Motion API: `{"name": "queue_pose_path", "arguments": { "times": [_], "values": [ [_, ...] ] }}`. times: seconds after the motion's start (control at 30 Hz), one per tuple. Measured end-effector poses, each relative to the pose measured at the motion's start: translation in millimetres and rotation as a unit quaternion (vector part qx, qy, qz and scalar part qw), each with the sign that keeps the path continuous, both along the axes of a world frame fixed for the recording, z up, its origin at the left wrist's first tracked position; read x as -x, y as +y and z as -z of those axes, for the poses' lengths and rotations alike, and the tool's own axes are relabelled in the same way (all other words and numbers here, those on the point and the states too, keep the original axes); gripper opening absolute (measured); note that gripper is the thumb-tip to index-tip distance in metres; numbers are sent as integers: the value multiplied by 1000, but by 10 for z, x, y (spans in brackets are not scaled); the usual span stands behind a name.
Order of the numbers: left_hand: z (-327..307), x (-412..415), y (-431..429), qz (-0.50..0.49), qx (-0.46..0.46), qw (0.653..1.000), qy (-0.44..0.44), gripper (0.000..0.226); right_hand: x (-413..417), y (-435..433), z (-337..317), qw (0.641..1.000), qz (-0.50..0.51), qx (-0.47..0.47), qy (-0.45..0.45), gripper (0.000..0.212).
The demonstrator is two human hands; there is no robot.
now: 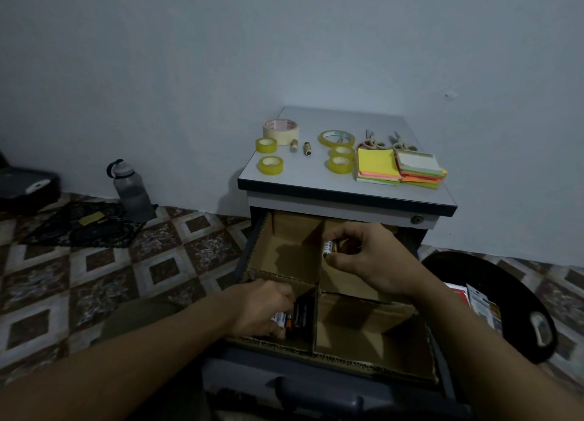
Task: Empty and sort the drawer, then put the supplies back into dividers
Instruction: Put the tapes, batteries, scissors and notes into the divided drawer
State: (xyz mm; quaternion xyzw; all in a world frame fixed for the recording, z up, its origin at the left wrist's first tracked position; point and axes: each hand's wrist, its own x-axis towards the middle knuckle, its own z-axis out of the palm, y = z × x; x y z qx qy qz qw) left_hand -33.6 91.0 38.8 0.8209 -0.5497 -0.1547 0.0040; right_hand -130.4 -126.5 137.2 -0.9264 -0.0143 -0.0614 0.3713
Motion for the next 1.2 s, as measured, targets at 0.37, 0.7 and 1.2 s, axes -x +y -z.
{"name": "queue_pose_path", "arguments": {
  "times": [0.37,0.7,1.2],
  "values": [
    [-58,-7,101,-21,79,995,-55,27,64,52,67,1000,10,6,20,32],
    [-78,-413,436,-230,324,917,-29,33,58,419,235,996,-42,-17,81,31],
    [3,-559,388,-392,433,762,281,26,-387,1122,969,979,-100,160,82,15]
  ]
}}
